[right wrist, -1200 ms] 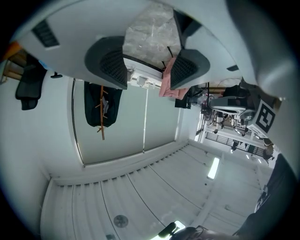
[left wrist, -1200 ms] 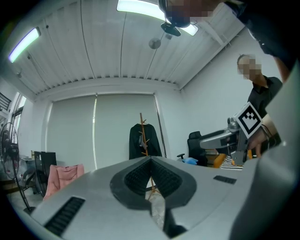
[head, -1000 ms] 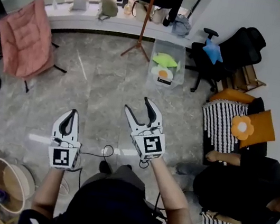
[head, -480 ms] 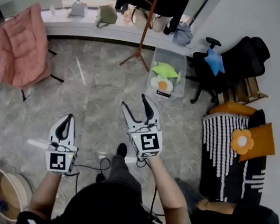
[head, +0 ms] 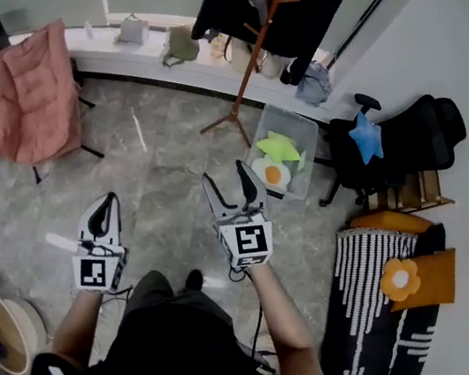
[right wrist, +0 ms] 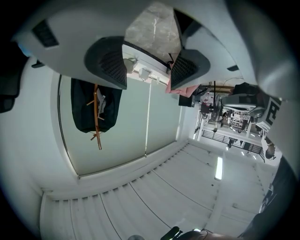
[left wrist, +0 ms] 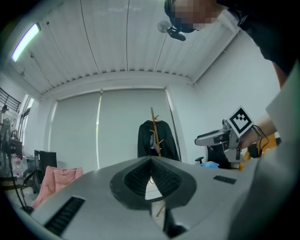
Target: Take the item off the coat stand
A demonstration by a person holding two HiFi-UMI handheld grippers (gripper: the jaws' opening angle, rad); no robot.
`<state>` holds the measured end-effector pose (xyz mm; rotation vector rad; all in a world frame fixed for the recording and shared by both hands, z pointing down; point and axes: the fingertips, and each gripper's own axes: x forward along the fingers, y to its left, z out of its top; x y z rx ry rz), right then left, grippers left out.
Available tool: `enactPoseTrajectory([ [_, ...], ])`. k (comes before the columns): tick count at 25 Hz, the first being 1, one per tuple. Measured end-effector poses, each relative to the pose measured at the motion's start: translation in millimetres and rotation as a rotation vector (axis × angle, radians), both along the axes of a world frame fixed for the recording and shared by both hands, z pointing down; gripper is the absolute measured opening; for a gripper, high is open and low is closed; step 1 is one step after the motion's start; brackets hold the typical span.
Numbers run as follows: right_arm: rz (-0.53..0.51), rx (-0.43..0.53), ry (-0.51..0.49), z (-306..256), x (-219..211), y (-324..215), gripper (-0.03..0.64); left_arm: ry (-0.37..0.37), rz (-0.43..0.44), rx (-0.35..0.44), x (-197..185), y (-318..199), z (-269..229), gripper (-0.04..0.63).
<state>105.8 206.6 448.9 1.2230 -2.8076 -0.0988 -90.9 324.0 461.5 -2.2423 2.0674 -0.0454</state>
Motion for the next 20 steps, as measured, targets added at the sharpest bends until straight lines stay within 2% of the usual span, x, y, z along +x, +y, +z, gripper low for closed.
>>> enactPoseTrajectory([
  [6,0.016,0.015,0.013,-0.8,-22.9,-79.0,0.307,0.004,0.030,-0.008,-20.6,-80.5,3.0,0.025],
  [15,0.148,0.025,-0.001,-13.9,-64.4,-224.0,0.304,-0.004,0.138,0.004,-74.4,-221.4,-0.7,0.025],
  [20,0.176,0.061,0.005,-26.0,-77.3,-298.9,0.301,-0.021,0.190,-0.002,-85.7,-294.8,-4.2,0.025],
])
